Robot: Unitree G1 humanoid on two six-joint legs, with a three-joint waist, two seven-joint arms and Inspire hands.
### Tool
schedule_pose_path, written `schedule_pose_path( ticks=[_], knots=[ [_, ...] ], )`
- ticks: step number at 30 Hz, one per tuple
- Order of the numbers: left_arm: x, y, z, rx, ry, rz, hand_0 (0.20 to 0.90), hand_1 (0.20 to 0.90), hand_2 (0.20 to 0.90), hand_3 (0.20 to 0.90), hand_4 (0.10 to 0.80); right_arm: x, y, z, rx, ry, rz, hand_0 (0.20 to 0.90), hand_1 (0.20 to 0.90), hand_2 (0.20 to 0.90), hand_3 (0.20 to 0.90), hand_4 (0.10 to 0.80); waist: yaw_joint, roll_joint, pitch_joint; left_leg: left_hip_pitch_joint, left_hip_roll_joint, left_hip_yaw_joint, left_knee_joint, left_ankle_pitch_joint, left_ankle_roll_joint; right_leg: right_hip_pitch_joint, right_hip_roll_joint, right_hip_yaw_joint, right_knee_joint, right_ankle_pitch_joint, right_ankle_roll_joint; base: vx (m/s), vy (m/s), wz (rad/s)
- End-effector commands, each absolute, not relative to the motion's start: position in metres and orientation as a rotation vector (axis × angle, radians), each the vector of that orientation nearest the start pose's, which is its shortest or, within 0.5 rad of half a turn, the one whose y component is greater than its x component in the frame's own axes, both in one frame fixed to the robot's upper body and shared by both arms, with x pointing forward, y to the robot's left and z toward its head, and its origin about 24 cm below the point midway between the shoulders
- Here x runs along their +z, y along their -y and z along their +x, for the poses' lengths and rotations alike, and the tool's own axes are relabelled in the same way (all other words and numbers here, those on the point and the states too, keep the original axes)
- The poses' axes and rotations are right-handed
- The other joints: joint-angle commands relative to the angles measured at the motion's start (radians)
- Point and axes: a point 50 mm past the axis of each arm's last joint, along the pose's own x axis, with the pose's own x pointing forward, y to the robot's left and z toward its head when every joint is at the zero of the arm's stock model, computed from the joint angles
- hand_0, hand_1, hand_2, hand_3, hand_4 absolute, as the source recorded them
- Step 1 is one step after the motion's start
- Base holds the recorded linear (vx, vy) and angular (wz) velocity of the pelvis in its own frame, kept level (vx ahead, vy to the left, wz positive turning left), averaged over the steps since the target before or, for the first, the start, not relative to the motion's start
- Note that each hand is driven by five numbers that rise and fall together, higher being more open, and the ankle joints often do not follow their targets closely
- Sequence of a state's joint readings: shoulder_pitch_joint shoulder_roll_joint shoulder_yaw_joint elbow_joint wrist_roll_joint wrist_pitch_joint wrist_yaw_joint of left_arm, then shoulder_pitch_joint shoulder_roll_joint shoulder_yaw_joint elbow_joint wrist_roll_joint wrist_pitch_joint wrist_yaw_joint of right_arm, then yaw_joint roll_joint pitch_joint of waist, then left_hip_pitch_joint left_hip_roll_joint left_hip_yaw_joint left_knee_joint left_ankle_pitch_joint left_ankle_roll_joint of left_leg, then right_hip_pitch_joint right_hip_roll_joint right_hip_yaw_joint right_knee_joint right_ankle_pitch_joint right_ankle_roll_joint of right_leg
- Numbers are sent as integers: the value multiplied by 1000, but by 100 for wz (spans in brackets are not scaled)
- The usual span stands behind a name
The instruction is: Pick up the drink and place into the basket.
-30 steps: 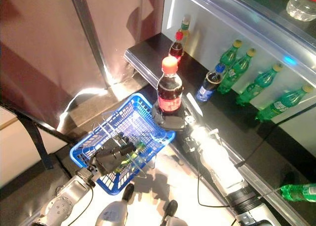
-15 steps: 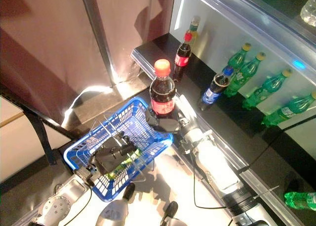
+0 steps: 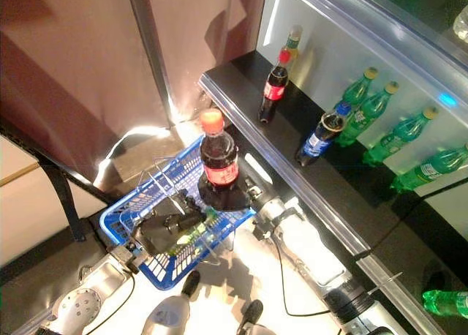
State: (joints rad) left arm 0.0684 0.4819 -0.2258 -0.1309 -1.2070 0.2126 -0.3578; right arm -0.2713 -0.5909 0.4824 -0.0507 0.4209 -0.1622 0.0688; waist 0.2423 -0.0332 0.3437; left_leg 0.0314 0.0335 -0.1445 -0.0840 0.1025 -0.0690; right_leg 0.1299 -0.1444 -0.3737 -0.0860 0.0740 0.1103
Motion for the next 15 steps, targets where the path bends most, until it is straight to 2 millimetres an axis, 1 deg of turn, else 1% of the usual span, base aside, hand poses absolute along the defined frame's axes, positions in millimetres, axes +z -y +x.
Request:
schedule_pose_path(
  ticks=[1, 10, 15],
  knots=[
    [153, -110, 222, -1124, 302, -860, 300, 300, 300, 200, 100, 148, 97, 274, 699, 486, -131, 300, 300, 300, 200, 100, -10, -16, -252, 40, -40, 31, -3, -54, 5, 49, 34, -13, 16, -57, 4, -5, 7, 5],
    [160, -107, 220, -1183, 331, -834, 300, 300, 300, 200, 100, 128, 97, 281, 675, 402, -200, 300, 300, 300, 200, 100, -5, -16, -254, 41, -41, 26, -3, -55, 4, 54, 33, -16, 14, -59, 4, 0, 0, 0],
    [166, -104, 216, -1258, 359, -790, 300, 300, 300, 200, 100, 114, 104, 290, 631, 340, -332, 300, 300, 300, 200, 100, 0, -19, -258, 44, -42, 20, -3, -55, 2, 58, 32, -20, 12, -58, 4, 0, 0, 0]
  ],
)
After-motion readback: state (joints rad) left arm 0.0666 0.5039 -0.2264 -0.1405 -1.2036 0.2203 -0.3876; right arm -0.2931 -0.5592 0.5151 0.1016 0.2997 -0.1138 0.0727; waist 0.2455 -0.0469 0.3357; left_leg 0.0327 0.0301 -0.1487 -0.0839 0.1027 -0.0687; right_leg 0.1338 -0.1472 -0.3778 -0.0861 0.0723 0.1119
